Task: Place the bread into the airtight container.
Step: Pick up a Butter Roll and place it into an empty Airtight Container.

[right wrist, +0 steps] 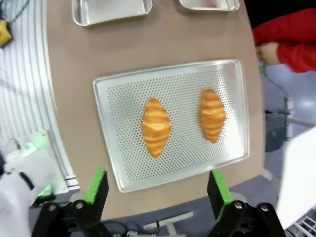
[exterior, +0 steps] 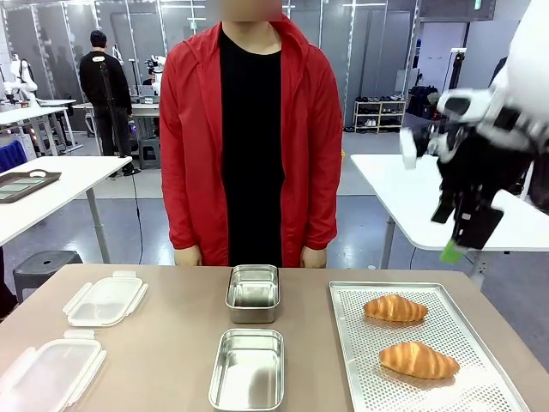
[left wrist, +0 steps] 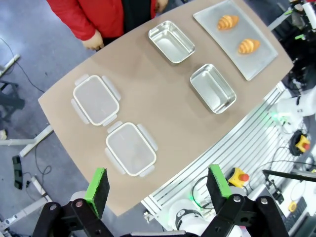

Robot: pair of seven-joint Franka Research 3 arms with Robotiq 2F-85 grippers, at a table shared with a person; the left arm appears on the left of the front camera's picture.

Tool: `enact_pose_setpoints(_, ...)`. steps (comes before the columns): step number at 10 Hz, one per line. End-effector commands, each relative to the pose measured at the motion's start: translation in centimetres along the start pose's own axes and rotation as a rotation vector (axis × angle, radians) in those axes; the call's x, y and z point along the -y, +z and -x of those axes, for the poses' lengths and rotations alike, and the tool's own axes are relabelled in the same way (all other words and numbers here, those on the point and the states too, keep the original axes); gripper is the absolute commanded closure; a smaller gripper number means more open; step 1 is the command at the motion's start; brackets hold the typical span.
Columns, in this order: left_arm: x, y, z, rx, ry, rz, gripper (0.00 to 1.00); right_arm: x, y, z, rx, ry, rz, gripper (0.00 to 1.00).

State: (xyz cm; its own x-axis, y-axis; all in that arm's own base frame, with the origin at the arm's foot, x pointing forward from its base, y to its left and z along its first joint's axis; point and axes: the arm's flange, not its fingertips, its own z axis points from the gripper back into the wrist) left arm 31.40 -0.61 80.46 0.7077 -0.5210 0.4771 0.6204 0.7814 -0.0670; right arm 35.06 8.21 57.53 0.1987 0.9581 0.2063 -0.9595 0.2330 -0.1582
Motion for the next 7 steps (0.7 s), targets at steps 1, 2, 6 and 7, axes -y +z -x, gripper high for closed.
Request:
enact_pose_setpoints(1,0.1,0.2,0.1,-0.004,-0.008,0.009,0.00,0.0,-4.1,0.9,-0.056,0.050,-0.001,0.00)
enact_pose_setpoints(2,0.1,0.2,0.1,-0.004,-0.008,0.009,0.00,0.3,-6.2,1.1,-0.050,0.051,-0.036,0.00)
enact_pose_setpoints(6,0.1,0.2,0.1,-0.004,-0.008,0.009,0.00,0.5,-13.2,3.3,-0.117,-0.053,-0.070,0.00)
enact_pose_setpoints(7,0.1,0.2,0.1,-0.004,-0.008,0.009,0.00,0.4,-13.0,3.6,-0.108,-0.051,-0.073,0.00)
